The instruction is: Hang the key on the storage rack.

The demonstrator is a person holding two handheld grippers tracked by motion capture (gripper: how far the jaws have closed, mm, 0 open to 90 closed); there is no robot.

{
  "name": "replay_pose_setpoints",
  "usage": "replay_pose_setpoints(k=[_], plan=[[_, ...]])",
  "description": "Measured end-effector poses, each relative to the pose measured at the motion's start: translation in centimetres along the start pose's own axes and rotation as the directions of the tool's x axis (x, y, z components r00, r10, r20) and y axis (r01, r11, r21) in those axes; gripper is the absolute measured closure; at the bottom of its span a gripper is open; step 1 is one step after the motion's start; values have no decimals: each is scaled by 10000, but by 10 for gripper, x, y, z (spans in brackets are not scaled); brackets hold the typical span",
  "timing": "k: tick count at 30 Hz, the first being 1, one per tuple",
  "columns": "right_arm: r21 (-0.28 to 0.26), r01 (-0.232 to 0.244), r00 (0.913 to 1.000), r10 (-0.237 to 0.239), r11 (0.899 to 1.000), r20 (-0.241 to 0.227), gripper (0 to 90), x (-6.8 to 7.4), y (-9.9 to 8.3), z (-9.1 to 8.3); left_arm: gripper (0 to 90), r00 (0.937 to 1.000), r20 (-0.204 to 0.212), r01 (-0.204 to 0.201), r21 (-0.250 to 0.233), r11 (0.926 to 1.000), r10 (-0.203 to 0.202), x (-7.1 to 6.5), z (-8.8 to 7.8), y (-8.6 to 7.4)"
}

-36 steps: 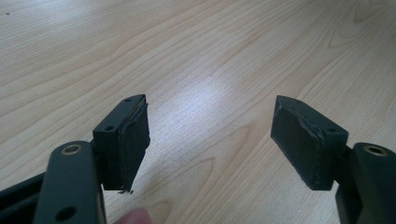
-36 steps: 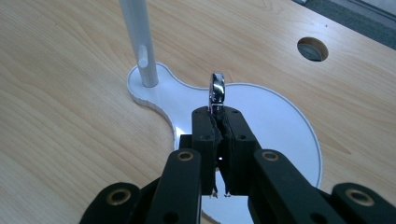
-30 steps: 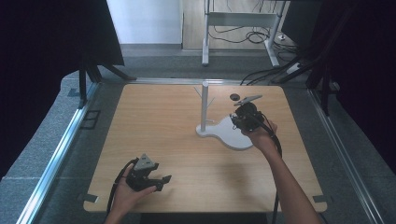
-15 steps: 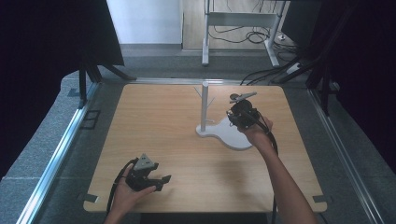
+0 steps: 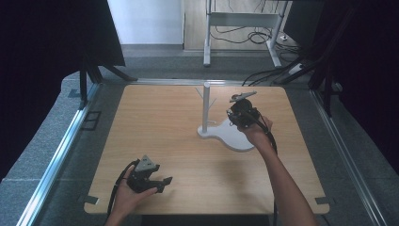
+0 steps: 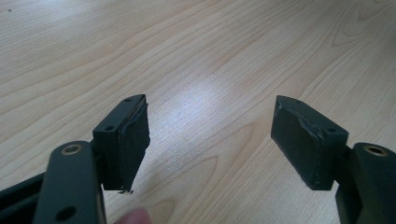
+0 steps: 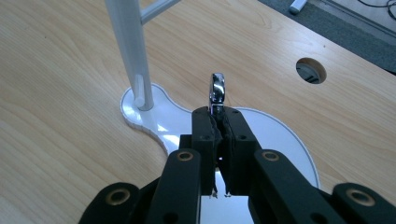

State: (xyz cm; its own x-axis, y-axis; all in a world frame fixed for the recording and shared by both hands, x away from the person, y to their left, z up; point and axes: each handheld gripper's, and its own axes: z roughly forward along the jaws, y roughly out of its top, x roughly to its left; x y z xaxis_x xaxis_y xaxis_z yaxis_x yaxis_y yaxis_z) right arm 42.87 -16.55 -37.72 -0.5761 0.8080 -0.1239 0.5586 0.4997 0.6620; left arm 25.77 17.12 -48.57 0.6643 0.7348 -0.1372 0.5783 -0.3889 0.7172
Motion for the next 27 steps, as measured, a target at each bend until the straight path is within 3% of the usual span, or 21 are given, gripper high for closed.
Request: replay_pose_setpoints(k=[14, 27], plan=[[-147, 19, 9999, -17, 9999, 135, 846, -1, 13, 3, 284, 10000, 17, -3, 19, 10000, 3, -2, 1, 0], [-127, -297, 9990, 301, 9995, 318, 847, -9, 18, 20, 284, 10000, -16, 12, 0, 10000, -12, 1, 0, 0]])
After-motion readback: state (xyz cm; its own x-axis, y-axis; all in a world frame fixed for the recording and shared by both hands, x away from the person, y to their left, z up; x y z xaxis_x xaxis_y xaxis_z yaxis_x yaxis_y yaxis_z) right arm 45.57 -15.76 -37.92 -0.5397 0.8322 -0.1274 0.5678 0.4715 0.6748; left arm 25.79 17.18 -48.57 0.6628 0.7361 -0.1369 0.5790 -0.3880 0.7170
